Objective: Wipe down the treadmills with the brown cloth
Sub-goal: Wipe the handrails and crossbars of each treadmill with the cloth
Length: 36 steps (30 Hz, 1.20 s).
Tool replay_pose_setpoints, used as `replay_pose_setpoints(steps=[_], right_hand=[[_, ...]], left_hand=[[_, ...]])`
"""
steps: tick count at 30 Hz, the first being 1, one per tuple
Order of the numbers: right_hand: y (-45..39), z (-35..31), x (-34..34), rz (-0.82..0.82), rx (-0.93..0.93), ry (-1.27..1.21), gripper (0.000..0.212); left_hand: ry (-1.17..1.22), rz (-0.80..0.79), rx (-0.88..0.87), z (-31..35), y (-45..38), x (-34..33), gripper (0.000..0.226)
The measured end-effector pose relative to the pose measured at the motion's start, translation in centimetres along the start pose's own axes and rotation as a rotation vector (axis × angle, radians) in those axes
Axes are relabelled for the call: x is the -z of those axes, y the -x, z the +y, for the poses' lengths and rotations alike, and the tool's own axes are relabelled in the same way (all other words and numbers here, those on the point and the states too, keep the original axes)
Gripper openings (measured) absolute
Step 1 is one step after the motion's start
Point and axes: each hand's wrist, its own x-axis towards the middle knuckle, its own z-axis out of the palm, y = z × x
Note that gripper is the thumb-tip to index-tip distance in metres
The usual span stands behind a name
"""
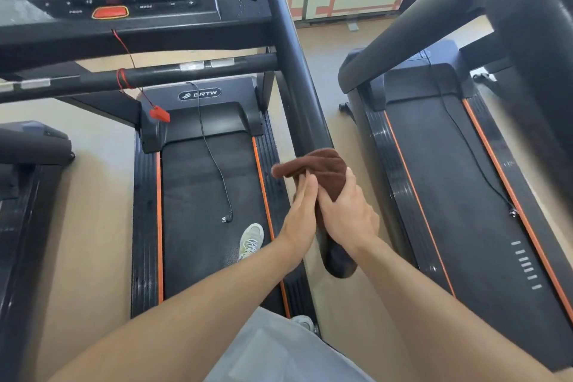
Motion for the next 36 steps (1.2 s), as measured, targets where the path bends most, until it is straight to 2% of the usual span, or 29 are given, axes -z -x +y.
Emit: replay_pose_setpoints(steps=[2, 4, 9, 12, 15, 18, 21, 24, 28, 30, 33, 36], right_hand=[[-2.3, -1.7, 0.2, -0.016, 0.003, -0.022, 0.08], [-4.6, -3.5, 0.2, -0.011, 0.01, -0.037, 0.076], [-10.9, -8.1, 0.0, -0.007, 0.023, -0.038, 0.074], [-15.4, -11.4, 0.1, -0.015, 0.031, -0.05, 0.07], [-20.2, -14.8, 0.5, -0.045, 0.032, -0.073, 0.06], [-24.7, -18.4, 0.6, -0.049, 0.05, -0.087, 0.049], [-29.0, -21.9, 0.2, -0.037, 0.061, -0.083, 0.054], [-32.4, -24.7, -0.1, -0.013, 0.09, -0.047, 0.064], [-35.8, -27.2, -0.5, 0.003, 0.192, 0.071, 0.067], [-37.6, -27.9, -0.3, 0.015, 0.349, 0.142, 0.062], [-40.2, -28.4, 0.3, -0.043, 0.665, 0.307, 0.065], [-41.2, -30.0, 0.0, -0.095, 0.757, 0.523, 0.075]], left_hand=[[-0.079, -0.014, -0.075, 2.1, -2.2, -0.1, 0.083], [-0.137, -0.03, -0.139, 3.9, -4.6, 0.0, 0.073], [-0.238, -0.037, -0.162, 7.5, -11.0, 1.6, 0.084], [-0.269, -0.006, -0.215, 10.9, -14.8, 2.2, 0.069], [-0.489, 0.022, -0.347, 14.9, -19.0, 3.2, 0.061], [-0.589, 0.024, -0.405, 19.6, -23.2, 5.1, 0.053], [-0.71, 0.105, -0.447, 24.4, -27.2, 8.1, 0.042], [-0.878, 0.152, -0.694, 28.3, -31.8, 12.3, 0.029], [-1.224, 0.17, -0.946, 32.0, -37.2, 17.9, 0.035], [-1.358, 0.199, -1.007, 32.8, -38.6, 19.1, 0.042], [-1.334, 0.277, -1.018, 32.8, -39.1, 19.0, 0.053], [-1.155, 0.391, -1.022, 32.6, -38.8, 18.6, 0.055]])
